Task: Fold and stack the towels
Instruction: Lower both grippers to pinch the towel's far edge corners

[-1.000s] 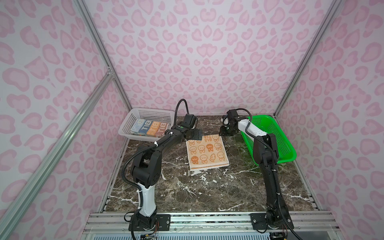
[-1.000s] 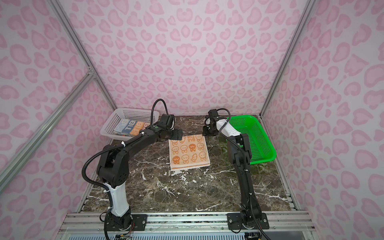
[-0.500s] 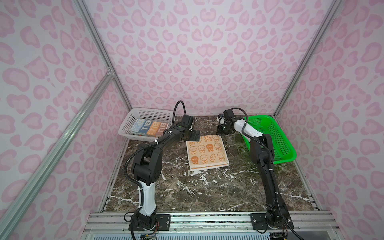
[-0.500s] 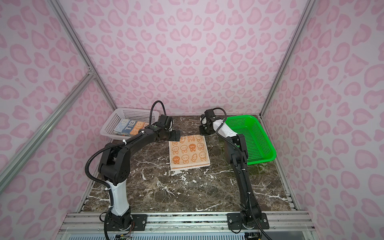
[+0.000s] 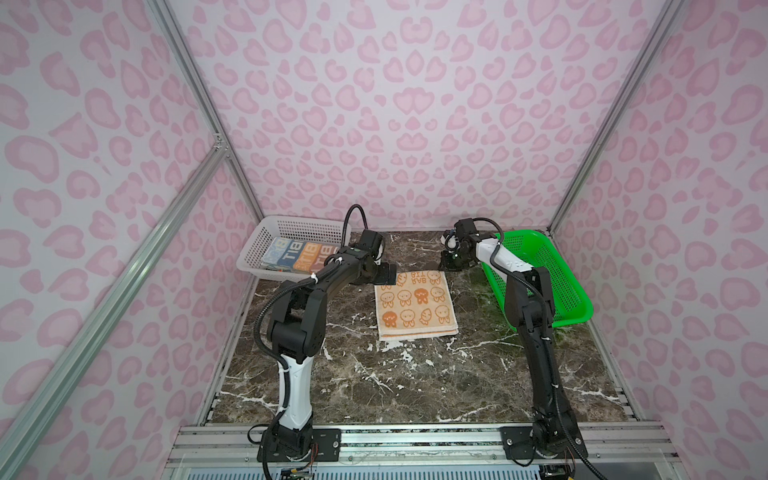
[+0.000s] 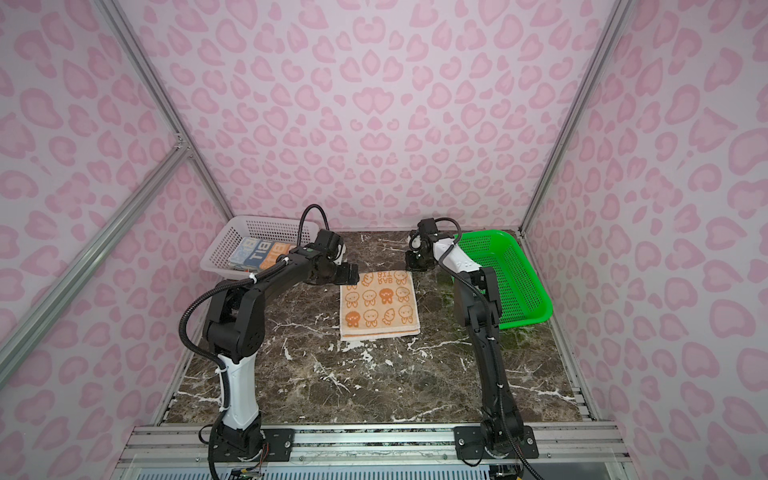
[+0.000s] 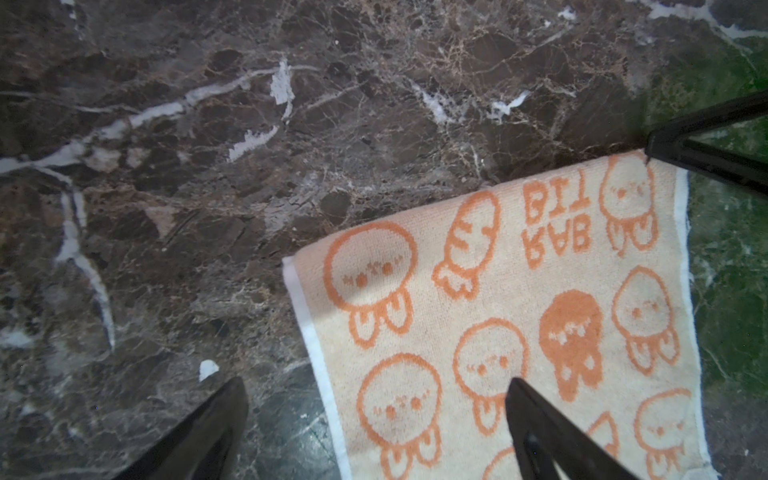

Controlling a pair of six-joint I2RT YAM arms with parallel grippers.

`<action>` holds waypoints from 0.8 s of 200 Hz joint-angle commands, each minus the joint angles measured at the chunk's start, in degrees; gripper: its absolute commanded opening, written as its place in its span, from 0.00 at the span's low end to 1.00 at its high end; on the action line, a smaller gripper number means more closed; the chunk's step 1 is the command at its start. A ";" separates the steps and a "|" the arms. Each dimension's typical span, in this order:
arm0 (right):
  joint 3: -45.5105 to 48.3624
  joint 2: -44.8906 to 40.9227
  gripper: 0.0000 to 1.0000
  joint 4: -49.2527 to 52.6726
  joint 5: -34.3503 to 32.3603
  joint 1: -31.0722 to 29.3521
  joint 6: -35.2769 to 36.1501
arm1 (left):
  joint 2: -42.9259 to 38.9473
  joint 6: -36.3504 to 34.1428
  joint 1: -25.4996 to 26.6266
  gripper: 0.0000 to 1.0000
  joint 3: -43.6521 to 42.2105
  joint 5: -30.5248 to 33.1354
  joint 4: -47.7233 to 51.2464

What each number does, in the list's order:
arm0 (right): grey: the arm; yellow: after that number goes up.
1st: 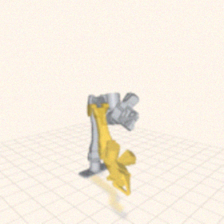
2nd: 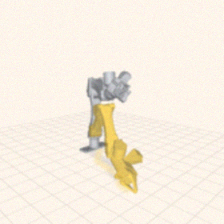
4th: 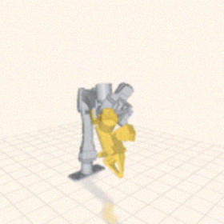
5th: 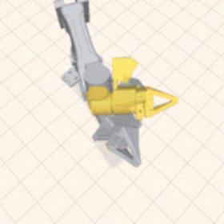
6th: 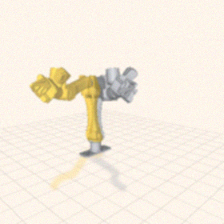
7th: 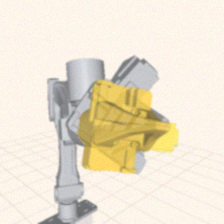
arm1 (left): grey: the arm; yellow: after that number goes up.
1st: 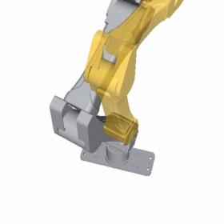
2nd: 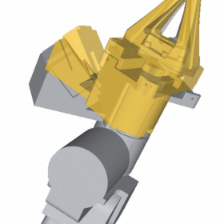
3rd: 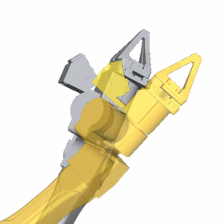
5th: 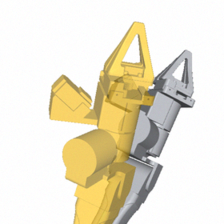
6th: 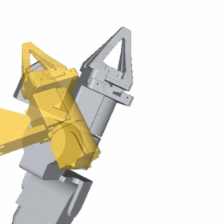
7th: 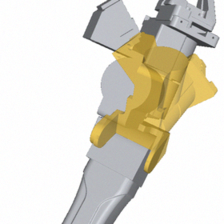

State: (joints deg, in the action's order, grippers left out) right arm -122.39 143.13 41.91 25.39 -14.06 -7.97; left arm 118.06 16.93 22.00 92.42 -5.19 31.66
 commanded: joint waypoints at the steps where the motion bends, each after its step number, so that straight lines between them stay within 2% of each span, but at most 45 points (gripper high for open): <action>1: 0.62 0.04 0.20 2.74 -0.08 0.12 -0.04 | -0.10 -0.40 -0.10 0.98 -0.22 -0.48 0.86; 42: 1.95 -0.71 0.22 2.92 -0.14 0.10 1.18 | 0.05 -1.00 -0.07 0.98 -0.14 0.04 1.22; 65: 2.73 -1.75 0.36 2.67 -0.50 0.19 1.97 | 0.21 -1.26 -0.06 0.98 -0.22 0.05 1.31; 87: 2.23 -1.98 0.44 3.34 -1.39 0.55 2.58 | 0.28 -1.27 -0.10 0.98 -0.31 -0.18 1.30; 117: 0.52 -0.66 0.43 5.36 -3.24 0.76 3.73 | 0.27 -1.25 -0.11 0.98 -0.23 -0.26 1.23; 160: 1.03 0.21 0.29 5.71 -3.41 -0.37 4.93 | 0.45 -1.48 -0.11 0.98 -0.05 0.09 1.39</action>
State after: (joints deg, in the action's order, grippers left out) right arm -121.86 141.93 45.08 22.94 -13.54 -4.43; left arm 118.06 16.08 21.96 92.33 -5.56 32.77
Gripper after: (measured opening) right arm 0.307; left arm 0.977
